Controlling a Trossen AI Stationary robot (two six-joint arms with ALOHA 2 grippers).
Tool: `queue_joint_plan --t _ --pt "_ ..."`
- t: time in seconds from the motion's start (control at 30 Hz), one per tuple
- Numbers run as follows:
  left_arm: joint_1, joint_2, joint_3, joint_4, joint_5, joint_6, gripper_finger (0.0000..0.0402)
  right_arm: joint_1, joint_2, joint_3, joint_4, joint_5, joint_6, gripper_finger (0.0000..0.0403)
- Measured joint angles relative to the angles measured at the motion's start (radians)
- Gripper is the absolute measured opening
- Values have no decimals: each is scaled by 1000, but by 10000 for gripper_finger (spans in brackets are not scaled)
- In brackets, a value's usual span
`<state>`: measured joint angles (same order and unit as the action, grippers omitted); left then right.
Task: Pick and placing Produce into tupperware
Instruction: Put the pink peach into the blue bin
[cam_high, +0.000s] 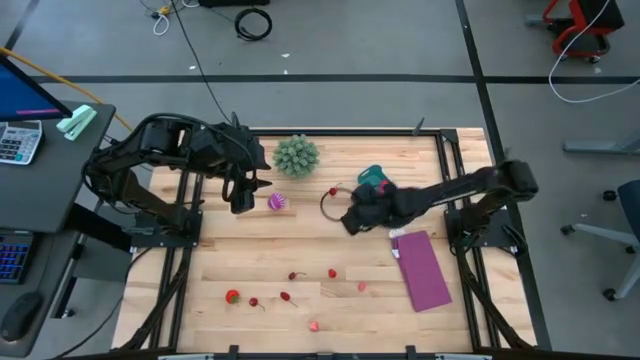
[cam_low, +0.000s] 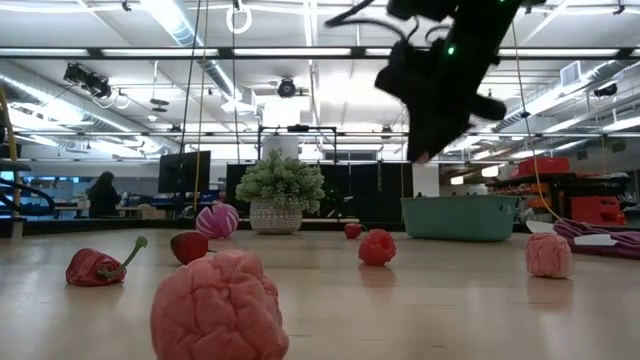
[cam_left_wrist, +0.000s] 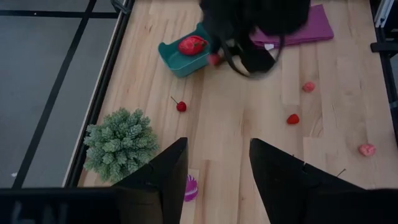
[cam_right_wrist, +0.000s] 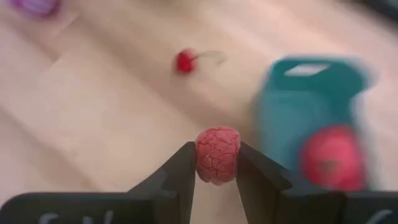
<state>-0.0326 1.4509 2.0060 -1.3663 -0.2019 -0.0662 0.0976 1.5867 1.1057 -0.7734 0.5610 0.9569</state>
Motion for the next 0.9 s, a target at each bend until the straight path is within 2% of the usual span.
queue_joint_plan --t 0.13,0.27,0.5,0.67,0.9 --pt "0 0 0 0 0 -1 175 -70 -77 0 -120 -33 -4 112" --pt "0 0 0 1 0 0 178 -122 -81 -3 -224 -59 40 112" --pt "0 0 0 0 0 0 173 -135 1 -63 -200 -77 35 113" --pt "0 0 0 0 0 2 178 -135 21 -67 -196 -52 16 115" --pt "0 0 0 0 0 2 173 -135 -1 -67 -172 -8 -118 115"
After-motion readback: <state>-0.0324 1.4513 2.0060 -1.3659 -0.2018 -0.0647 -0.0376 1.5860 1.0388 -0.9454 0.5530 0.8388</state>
